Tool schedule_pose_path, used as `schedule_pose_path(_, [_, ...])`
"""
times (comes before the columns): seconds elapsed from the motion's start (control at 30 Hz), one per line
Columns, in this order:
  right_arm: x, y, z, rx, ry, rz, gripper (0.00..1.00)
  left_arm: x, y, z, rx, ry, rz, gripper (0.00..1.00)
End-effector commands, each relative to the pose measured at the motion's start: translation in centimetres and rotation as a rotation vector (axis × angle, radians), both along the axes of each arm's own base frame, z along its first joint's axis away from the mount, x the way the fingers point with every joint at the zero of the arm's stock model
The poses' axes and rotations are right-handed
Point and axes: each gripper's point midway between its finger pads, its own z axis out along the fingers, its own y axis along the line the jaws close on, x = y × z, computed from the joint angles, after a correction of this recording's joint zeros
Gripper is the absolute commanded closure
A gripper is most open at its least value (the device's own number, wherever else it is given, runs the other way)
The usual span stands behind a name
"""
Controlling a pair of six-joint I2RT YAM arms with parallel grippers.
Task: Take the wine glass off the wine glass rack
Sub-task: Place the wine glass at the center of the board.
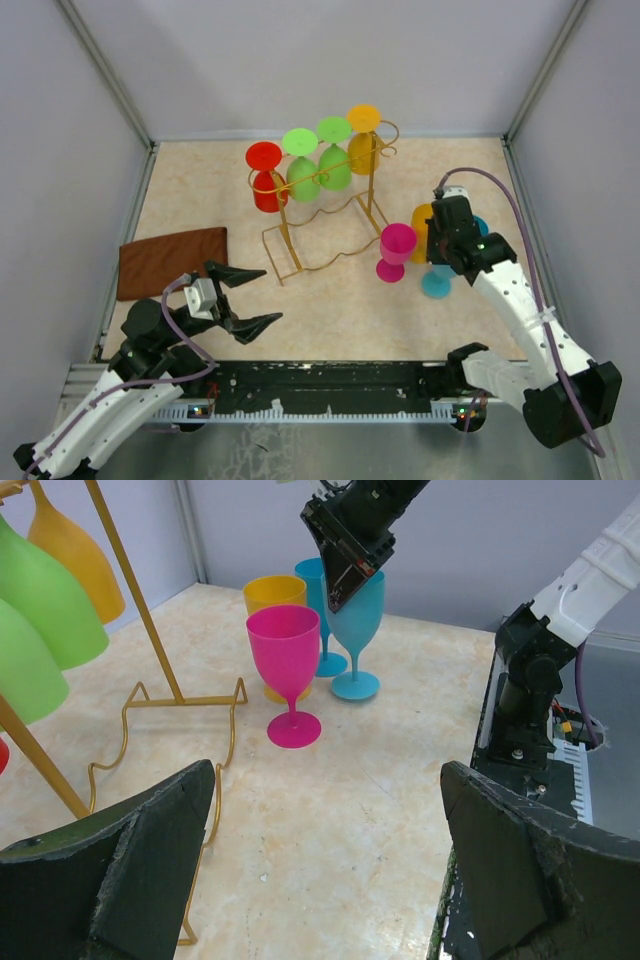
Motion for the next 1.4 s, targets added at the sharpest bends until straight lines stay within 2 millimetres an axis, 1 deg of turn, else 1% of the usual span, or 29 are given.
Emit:
schedule_pose_path(0.0, [1.4, -0.2, 0.1, 0.015, -0.033, -0.036, 1.00, 0.2, 0.0, 0.0, -0.010, 0.005, 0.009, 0.00])
schedule_pose_path(0.2, [1.5, -0.3, 0.0, 0.007, -0.030, -0.037, 0.99, 0.2, 0.0, -0.1, -0.010, 0.008, 0.008, 0.00])
schedule_pose_path(0.3, [1.4, -0.1, 0.2, 0.010, -0.030, -0.026, 0.90, 0.2, 0.0, -0.1, -0.010, 0.009, 0.007, 0.00])
schedule_pose_path(0.4, [1.2, 0.3, 0.7, 0.028, -0.031, 0.005, 0.86, 0.2, 0.0, -0.2, -0.009, 0.009, 0.006, 0.00])
schedule_pose_path(0.47, [0.9, 1.2, 1.1, 0.064, -0.035, 0.049, 0.84, 0.2, -0.1, -0.2, -0.010, 0.011, 0.005, 0.00])
schedule_pose_path(0.57, [0.6, 2.5, 1.9, 0.117, -0.045, 0.116, 0.71, 0.1, -0.2, -0.2, -0.012, 0.011, 0.000, 0.00])
schedule_pose_path(0.7, [0.8, 2.6, 3.4, 0.133, -0.095, 0.115, 0.67, 0.1, -0.2, 0.0, -0.011, 0.011, -0.006, 0.00])
schedule_pose_path(0.73, [0.9, 2.6, 3.9, 0.138, -0.112, 0.117, 0.67, 0.1, -0.2, 0.0, -0.012, 0.009, -0.006, 0.00])
schedule_pose_path(0.9, [1.0, 2.9, 7.2, 0.185, -0.249, 0.133, 0.54, 0.1, -0.2, 0.0, -0.013, 0.014, -0.001, 0.00])
schedule_pose_path(1.0, [1.0, 3.0, 9.6, 0.221, -0.369, 0.142, 0.45, 0.1, -0.2, -0.1, -0.014, 0.018, -0.002, 0.00])
schedule_pose_path(1.07, [1.0, 2.9, 11.7, 0.253, -0.478, 0.137, 0.38, 0.2, -0.2, -0.1, -0.016, 0.021, 0.000, 0.00])
schedule_pose_path(1.13, [0.9, 2.7, 13.5, 0.291, -0.573, 0.120, 0.33, 0.4, -0.1, -0.1, -0.025, 0.042, 0.016, 0.00])
schedule_pose_path(1.3, [0.7, 1.8, 17.4, 0.426, -0.782, 0.014, 0.28, 1.4, -0.1, -0.4, -0.058, 0.122, 0.059, 0.00])
schedule_pose_path(1.37, [0.6, 1.4, 18.3, 0.464, -0.844, -0.021, 0.28, 2.0, 0.0, -0.6, -0.063, 0.158, 0.093, 0.00])
